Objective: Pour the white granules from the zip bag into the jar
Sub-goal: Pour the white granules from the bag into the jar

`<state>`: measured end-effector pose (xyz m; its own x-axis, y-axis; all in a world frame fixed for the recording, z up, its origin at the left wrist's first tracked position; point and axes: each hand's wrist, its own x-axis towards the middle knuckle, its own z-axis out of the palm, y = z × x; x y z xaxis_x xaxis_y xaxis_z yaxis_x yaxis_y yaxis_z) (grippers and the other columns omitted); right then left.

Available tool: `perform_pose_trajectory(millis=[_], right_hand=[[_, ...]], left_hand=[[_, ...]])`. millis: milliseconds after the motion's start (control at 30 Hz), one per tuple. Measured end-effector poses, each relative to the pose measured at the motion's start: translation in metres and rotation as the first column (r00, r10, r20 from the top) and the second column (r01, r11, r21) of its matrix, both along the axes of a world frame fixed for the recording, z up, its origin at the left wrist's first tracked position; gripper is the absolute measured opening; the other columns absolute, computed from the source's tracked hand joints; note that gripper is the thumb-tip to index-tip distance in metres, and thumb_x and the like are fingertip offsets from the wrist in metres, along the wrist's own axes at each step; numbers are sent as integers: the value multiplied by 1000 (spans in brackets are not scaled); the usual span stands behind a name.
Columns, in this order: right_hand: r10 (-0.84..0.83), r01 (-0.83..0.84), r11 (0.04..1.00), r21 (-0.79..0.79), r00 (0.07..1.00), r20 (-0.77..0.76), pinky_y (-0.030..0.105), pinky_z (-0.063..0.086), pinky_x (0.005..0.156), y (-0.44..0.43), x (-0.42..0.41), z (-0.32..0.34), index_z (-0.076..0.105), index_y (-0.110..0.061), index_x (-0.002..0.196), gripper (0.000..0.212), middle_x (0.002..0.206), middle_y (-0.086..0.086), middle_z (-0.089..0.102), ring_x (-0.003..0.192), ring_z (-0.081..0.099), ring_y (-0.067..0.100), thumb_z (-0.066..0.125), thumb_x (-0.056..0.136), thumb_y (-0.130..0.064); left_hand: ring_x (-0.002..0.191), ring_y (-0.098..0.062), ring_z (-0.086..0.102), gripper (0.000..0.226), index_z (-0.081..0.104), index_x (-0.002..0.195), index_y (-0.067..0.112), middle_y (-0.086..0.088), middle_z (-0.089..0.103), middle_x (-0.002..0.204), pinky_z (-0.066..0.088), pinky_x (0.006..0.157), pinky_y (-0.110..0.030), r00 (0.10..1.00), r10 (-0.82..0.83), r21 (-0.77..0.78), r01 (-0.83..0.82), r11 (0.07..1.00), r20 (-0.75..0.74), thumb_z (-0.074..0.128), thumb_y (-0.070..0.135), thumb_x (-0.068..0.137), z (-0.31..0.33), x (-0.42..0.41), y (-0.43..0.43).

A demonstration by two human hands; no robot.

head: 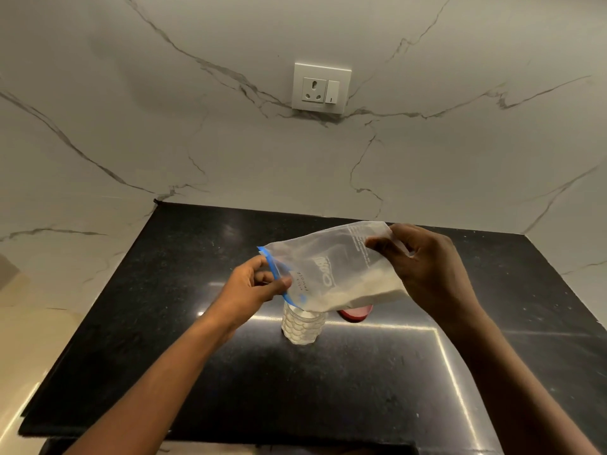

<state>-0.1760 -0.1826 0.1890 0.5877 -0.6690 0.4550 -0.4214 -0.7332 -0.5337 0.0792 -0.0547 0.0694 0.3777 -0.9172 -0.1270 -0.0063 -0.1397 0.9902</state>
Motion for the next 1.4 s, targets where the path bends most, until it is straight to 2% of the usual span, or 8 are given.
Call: perform_pose_trajectory(millis=[100, 233, 433, 700, 967, 1067, 1167, 1400], right_hand=[[-23, 12, 985, -173, 998, -57, 36, 48, 50, 2, 6, 3, 74, -13, 91, 40, 73, -5, 63, 58, 56, 18, 58, 96, -49], [-94, 46, 954, -298, 985, -147, 21, 32, 50, 4, 13, 5, 74, -11, 90, 30, 72, -6, 59, 54, 52, 17, 69, 97, -39], [-141, 77, 935, -345, 976, -164, 36, 49, 51, 7, 21, 17, 74, -11, 89, 34, 73, 1, 63, 56, 57, 23, 66, 100, -43], [-144, 69, 945, -319, 965, -219, 45, 58, 62, 1, 26, 29, 78, -11, 97, 40, 88, 4, 72, 68, 67, 27, 61, 100, -47], [-154, 114, 954, -277, 980, -128, 37, 47, 54, 7, 36, 28, 72, -10, 80, 40, 69, 3, 62, 59, 57, 26, 68, 97, -46], [-150, 135, 975, -177, 986, -76, 38, 47, 58, 8, 41, 24, 71, -11, 82, 38, 73, 3, 61, 64, 57, 25, 67, 99, -45], [-141, 139, 989, -50, 988, -58, 47, 54, 67, 8, 38, 21, 72, -10, 89, 38, 81, 4, 63, 72, 60, 25, 62, 100, -45], [-173, 162, 979, -125, 981, -85, 50, 56, 67, 12, 32, 24, 73, -9, 96, 40, 85, 4, 62, 71, 61, 26, 59, 101, -46]], left_hand=[[93, -9, 79, 29, 64, 118, 28, 14, 82, 103, 60, 68, -14, 999, 30, -25, -29, 999, 15, 76, 17, 95, -4, 0, -1], [101, -5, 77, 39, 61, 121, 37, 23, 79, 111, 61, 68, -20, 1000, 8, 7, -8, 1000, -5, 78, 15, 94, -5, 0, -3], [105, 1, 75, 43, 59, 123, 40, 27, 77, 115, 58, 72, -19, 999, -22, 19, 23, 1000, -41, 78, 15, 93, -6, 3, -8], [103, -1, 75, 44, 63, 120, 40, 27, 78, 113, 62, 69, -21, 997, -27, 29, 29, 999, -78, 81, 14, 90, -10, 8, -11], [102, -5, 77, 41, 67, 116, 38, 25, 79, 112, 62, 70, -21, 996, -37, 51, 41, 998, -85, 83, 12, 88, -12, 9, -12], [102, -7, 77, 41, 69, 115, 38, 22, 79, 112, 62, 71, -22, 995, -39, 53, 44, 998, -91, 83, 10, 88, -12, 9, -11], [102, -9, 77, 40, 69, 114, 35, 21, 80, 111, 62, 69, -22, 995, -44, 55, 49, 997, -95, 82, 8, 88, -11, 8, -10], [103, -9, 78, 44, 67, 118, 31, 18, 80, 113, 62, 70, -23, 990, -61, 41, 67, 997, -131, 82, 5, 86, -9, 6, -9]])
